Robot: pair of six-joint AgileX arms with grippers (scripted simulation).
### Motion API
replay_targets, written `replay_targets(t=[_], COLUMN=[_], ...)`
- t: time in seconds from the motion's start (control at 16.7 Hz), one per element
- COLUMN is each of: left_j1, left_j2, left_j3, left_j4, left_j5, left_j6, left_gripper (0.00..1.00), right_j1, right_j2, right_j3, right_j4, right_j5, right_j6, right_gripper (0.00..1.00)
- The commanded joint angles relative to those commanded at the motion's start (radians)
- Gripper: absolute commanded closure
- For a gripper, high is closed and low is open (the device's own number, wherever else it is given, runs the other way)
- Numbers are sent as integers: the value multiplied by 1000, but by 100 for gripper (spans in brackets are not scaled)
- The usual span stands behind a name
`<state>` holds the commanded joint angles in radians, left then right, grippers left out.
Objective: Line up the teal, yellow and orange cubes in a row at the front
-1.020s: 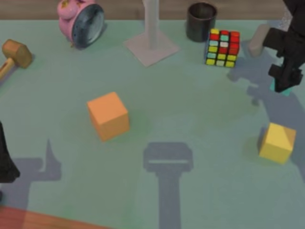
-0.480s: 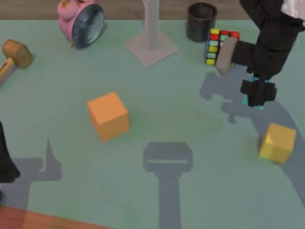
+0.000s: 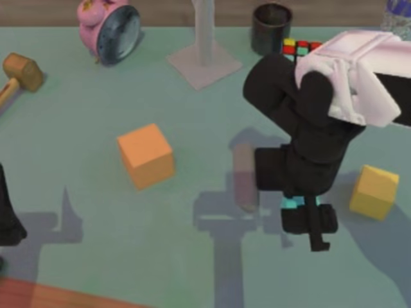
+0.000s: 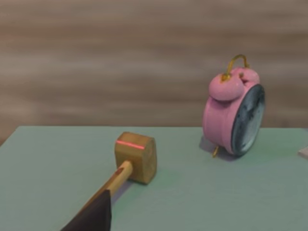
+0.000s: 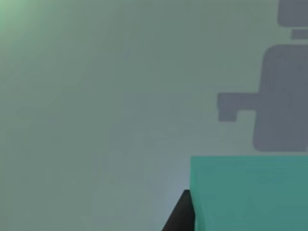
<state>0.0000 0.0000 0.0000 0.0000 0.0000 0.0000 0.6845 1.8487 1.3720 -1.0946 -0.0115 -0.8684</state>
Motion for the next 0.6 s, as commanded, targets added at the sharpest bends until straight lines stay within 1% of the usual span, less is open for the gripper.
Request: replay_targets(t=[0.12, 0.36, 0.48, 0.6], left_j1=[0, 0, 0, 0], left_j2=[0, 0, 0, 0], left_j3=[0, 0, 0, 0], left_j4=[0, 0, 0, 0], left_j5=[0, 0, 0, 0], left_j6=[0, 0, 0, 0], left_gripper=[0, 0, 0, 0], right_j1=[17, 12, 8, 7], right_j2=[-17, -12, -2, 20], right_j3=[-17, -17, -43, -88], right_j4=[7, 6, 44, 115], right_j5=[0, 0, 1, 1], right_j6=[2, 4, 9, 12], right_gripper=[100, 100, 100, 100])
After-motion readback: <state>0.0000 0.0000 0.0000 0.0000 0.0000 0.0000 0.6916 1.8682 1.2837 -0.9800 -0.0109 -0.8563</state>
